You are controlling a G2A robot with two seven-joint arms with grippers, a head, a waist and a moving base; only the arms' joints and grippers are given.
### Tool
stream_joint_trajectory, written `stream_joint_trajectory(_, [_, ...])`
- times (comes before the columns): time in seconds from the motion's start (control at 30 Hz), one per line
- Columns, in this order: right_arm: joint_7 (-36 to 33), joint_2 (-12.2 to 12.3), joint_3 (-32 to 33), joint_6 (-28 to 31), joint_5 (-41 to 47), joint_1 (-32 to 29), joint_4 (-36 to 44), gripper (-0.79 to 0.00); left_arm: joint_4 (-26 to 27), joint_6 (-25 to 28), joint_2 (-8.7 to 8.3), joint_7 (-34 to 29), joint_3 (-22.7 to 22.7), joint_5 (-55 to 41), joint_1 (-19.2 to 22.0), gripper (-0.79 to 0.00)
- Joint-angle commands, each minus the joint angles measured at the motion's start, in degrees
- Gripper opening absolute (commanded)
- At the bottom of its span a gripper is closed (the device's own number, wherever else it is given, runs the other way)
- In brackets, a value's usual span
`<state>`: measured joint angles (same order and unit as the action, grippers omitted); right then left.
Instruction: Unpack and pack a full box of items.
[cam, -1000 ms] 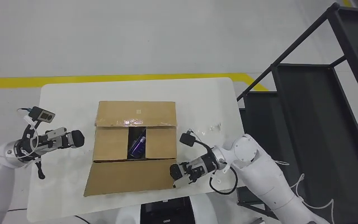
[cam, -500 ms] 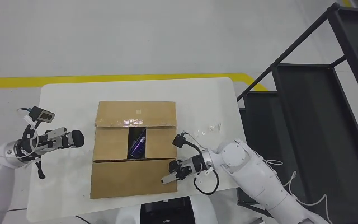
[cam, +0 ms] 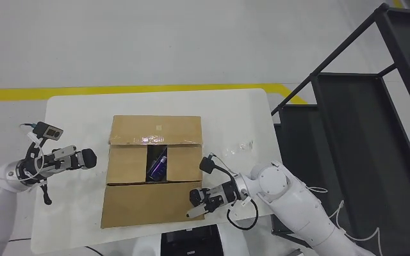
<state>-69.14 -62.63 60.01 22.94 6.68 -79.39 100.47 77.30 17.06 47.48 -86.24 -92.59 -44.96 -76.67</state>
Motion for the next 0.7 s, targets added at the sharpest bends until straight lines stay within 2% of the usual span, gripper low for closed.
stream_joint_trajectory(0.0, [0.2, 0.1, 0.1, 0.0, 0.0, -0.2, 0.2, 0.000, 1.3, 0.2, 0.13, 2.0, 0.6, 1.0, -0.2, 0.000])
stream_joint_trajectory(0.13, [1.4, 0.3, 0.1, 0.0, -0.1, -0.2, -0.2, 0.000, 2.4, 3.0, 0.77, 4.6, 2.6, 0.6, 0.8, 0.000])
stream_joint_trajectory(0.33, [1.7, 0.8, 0.6, 0.5, 0.4, -0.7, -0.5, 0.000, 1.6, 2.8, 1.49, 9.0, 6.5, 4.4, 3.7, 0.000])
stream_joint_trajectory(0.67, [1.6, 1.7, 2.3, 1.2, 2.4, -2.2, -0.7, 0.000, -4.1, 0.6, 1.76, 8.2, 7.0, 2.6, 5.5, 0.000])
